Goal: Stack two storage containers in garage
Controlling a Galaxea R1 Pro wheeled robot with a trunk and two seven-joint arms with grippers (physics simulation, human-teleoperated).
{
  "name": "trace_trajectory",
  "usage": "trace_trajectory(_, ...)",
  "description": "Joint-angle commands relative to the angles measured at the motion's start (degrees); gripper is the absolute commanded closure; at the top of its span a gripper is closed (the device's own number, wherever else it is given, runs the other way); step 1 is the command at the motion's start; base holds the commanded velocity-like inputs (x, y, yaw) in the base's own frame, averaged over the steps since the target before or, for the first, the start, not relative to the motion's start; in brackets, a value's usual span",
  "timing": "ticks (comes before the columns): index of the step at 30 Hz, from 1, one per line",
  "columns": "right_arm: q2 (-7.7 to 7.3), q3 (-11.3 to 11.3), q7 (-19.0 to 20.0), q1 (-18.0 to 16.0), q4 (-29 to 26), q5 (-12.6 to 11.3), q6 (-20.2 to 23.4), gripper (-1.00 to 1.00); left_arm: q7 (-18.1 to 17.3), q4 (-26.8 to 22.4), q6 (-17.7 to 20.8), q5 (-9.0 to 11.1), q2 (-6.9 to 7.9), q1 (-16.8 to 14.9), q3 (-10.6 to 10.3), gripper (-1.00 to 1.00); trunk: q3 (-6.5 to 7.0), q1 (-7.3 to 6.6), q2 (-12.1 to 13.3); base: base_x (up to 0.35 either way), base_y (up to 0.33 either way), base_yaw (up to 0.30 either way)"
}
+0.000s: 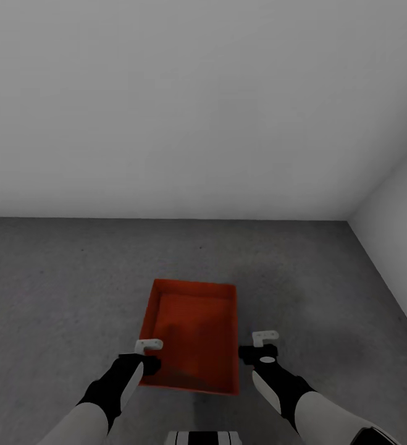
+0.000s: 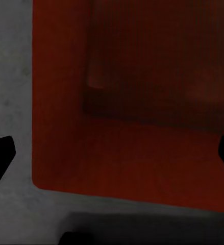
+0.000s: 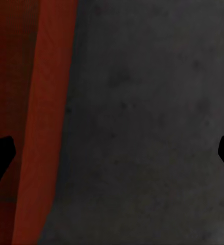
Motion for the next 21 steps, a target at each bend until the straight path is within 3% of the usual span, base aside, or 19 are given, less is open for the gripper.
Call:
trace_trajectory(1, -0.06, 0.5, -0.5, 0.0, -0.1, -0.3, 0.2, -1.0, 0.2, 0.0, 0.3, 0.3, 0.0, 0.0, 0.0, -1.0, -0.04, -0.01, 0.0, 0.0, 0.0, 0.0)
trace_trajectory(21, -0.02, 0.5, -0.4, 0.0, -0.2, -0.2, 0.0, -1.0, 0.2, -0.1, 0.2, 0.3, 0.1, 0.0, 0.0, -1.0, -0.04, -0.01, 0.0, 0.0, 0.0, 0.0)
